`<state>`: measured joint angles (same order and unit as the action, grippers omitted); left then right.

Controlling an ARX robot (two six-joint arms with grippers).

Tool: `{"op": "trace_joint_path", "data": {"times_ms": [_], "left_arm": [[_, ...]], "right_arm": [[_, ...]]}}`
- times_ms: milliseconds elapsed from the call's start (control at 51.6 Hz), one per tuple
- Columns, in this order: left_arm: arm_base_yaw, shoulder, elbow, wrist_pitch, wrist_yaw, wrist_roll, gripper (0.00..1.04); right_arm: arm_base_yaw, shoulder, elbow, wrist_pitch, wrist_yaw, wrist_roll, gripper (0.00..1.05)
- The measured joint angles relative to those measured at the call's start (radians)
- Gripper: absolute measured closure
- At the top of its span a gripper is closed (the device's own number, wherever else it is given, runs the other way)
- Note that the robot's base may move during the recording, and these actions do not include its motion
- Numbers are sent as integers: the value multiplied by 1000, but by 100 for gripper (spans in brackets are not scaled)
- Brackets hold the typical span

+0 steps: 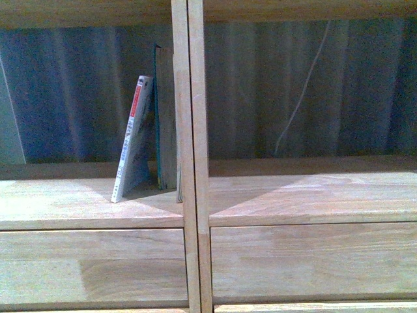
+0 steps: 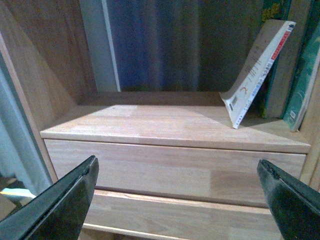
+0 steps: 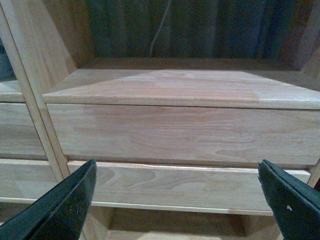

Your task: Organize books on shelf

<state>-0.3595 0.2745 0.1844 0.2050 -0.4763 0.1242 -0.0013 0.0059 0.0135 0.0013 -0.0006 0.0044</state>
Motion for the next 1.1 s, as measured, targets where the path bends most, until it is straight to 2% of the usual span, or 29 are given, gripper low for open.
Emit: {"op": "trace_joint_path", "data": {"times_ms": [39,116,174,562,620,697,1104], "left_arm": [[-31,-31,-10,-31,-10,-18,8],[-33,-76,-12,-145,65,-65,18],[-13,-101,-33,-175,115,-84,27],[195,-193,-105,-201,325,-116,93],[287,-209,-113,-208,443,-119,102],[348,-218,-122,-209,460,-121,102],[354,-268,-173,-207,476,-122,102]], "right_arm": [[0,0,0,0,0,0,7],[0,0,0,0,0,0,7],[0,0,0,0,0,0,7],[0,0,0,0,0,0,7],[0,0,0,0,0,0,7],[0,0,0,0,0,0,7],[0,0,0,0,0,0,7]]}}
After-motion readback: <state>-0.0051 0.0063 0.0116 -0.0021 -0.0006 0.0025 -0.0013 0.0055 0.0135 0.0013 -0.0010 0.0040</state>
